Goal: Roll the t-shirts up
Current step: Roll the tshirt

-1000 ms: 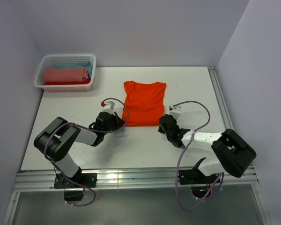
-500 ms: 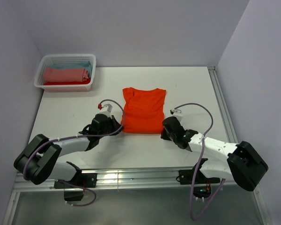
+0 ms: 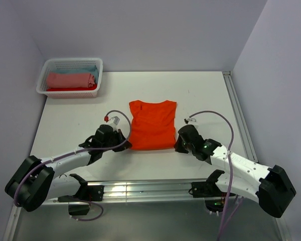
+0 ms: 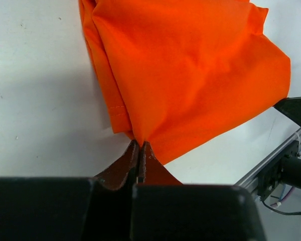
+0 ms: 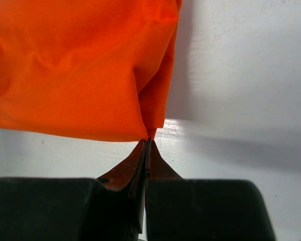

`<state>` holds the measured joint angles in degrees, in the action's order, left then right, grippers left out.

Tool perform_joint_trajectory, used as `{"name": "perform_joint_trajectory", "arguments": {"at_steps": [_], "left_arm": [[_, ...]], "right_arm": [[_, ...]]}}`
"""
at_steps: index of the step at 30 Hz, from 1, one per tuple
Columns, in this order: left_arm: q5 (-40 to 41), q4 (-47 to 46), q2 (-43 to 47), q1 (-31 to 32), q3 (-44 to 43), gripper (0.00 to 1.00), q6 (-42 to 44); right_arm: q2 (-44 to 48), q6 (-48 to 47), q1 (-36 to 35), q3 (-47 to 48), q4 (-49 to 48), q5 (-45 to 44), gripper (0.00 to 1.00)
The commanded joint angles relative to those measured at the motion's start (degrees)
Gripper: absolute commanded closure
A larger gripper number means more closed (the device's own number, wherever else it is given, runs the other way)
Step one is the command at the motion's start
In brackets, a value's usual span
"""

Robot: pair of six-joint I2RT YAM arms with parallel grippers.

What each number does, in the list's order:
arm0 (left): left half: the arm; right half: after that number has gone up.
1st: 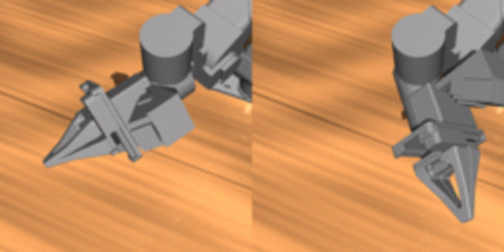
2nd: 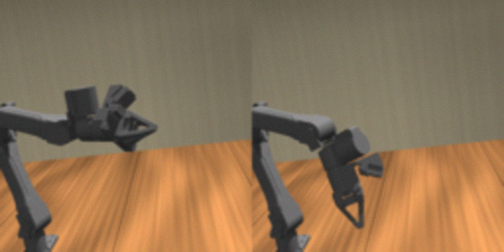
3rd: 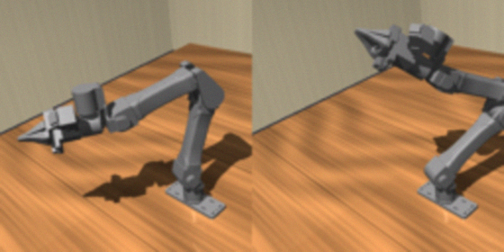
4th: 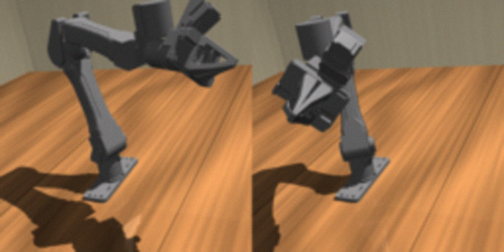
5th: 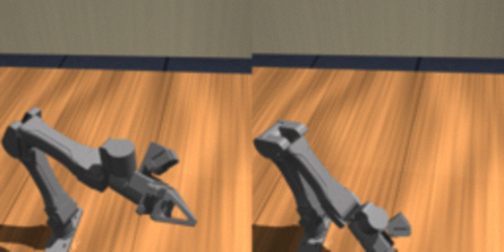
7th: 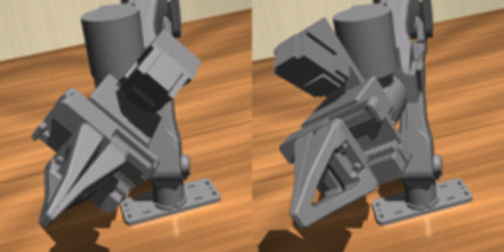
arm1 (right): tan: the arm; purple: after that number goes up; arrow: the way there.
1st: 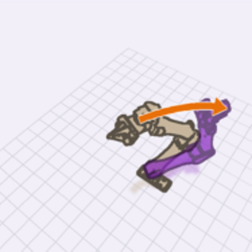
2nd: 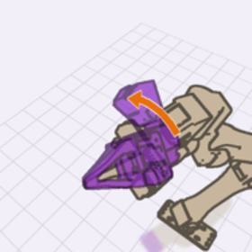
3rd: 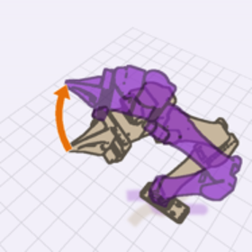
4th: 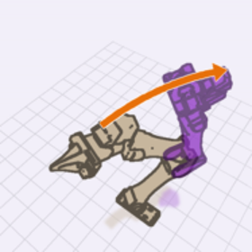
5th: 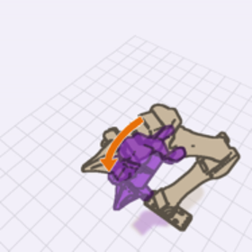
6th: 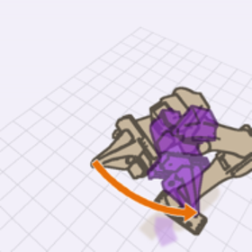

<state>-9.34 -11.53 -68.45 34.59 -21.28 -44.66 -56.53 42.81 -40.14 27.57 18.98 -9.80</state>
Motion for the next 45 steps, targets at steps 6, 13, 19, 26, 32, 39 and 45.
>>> {"name": "perform_joint_trajectory", "arguments": {"at_steps": [6,13,19,26,32,39,45], "left_arm": [[-3.31,10.46,0.68,-0.13,-8.15,0.99,0.37],[-1.99,19.26,-1.78,-1.19,-15.72,0.98,2.48],[-4.98,22.6,-5.99,-4.7,-21.17,0.98,4.23],[-6.83,25.15,-12.84,-7.69,-28.54,0.97,6.6],[-8.84,25.33,-17.59,-8.39,-32.5,0.98,7.13],[-10.61,28.22,-23.05,-9.89,-40.15,0.98,8.28],[-9.38,32.0,-25.86,-10.77,-46.65,0.96,8.37]], "right_arm": [[3.01,-4.92,0.76,6.25,8.0,2.24,1.0],[1.78,-9.57,4.1,10.57,9.76,5.14,1.0],[-0.85,-13.27,10.33,13.12,8.36,9.54,1.0],[-6.57,-16.0,13.68,17.42,6.95,13.4,1.0],[-10.17,-17.58,15.7,19.79,5.54,16.21,1.0],[-14.65,-19.51,18.6,24.02,5.63,17.54,1.0],[-19.39,-20.75,19.84,27.35,5.01,18.33,1.0]]}}
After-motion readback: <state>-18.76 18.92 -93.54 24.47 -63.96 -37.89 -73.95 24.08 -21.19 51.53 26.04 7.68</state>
